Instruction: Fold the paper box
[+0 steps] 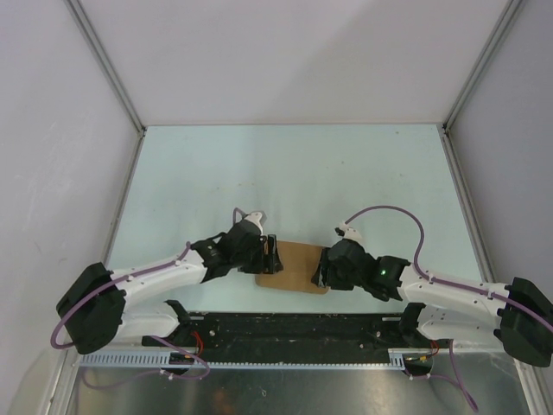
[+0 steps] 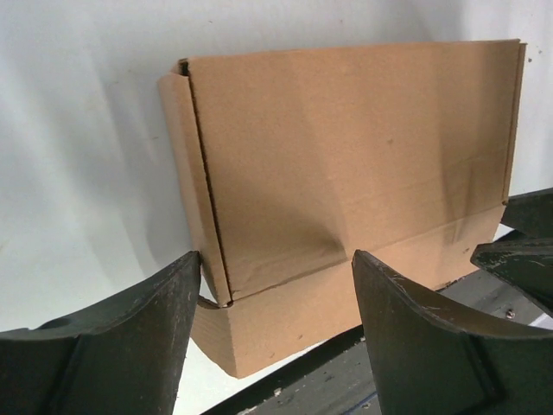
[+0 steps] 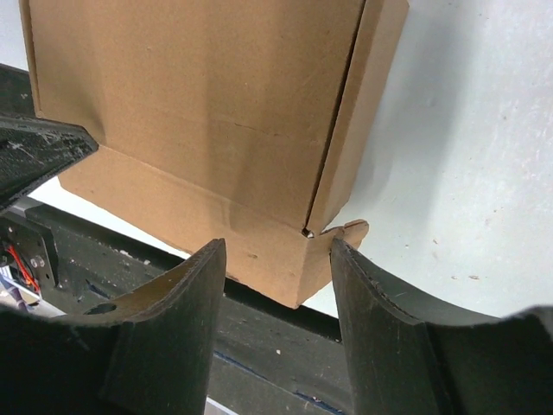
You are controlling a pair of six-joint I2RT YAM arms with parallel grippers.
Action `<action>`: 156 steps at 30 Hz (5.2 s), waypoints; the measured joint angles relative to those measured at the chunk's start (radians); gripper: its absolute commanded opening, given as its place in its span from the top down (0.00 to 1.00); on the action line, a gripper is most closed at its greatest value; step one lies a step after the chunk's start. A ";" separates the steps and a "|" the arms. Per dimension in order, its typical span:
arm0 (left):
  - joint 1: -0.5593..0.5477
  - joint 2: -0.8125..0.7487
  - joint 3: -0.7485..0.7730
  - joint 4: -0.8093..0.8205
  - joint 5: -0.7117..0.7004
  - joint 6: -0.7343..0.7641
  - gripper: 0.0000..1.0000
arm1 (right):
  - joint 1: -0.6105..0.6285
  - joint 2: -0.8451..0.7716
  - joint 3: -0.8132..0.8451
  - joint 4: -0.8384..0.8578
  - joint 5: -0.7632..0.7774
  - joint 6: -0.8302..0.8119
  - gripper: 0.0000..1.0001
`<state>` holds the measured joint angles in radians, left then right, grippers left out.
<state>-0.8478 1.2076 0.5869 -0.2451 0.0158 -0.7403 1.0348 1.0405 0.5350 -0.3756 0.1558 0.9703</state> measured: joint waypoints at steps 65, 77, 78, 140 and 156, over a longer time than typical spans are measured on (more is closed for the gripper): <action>-0.042 -0.057 -0.037 0.001 0.014 -0.074 0.25 | 0.000 0.012 -0.002 -0.001 -0.007 0.004 0.56; -0.044 -0.057 -0.037 0.004 0.018 -0.074 0.25 | 0.000 0.010 -0.002 0.000 -0.007 0.006 0.36; -0.046 -0.057 -0.037 0.005 0.018 -0.074 0.25 | 0.000 0.006 -0.002 -0.001 -0.006 0.006 0.35; -0.055 -0.154 -0.064 -0.091 -0.058 -0.072 0.25 | -0.383 0.136 0.003 0.171 -0.294 -0.267 0.21; -0.110 -0.101 -0.064 -0.092 -0.054 -0.100 0.25 | -0.376 0.155 0.004 0.177 -0.291 -0.264 0.21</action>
<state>-0.9577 1.1065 0.5232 -0.3370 -0.0383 -0.8398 0.6586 1.1954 0.5388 -0.1989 -0.1352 0.7059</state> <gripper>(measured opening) 0.753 0.795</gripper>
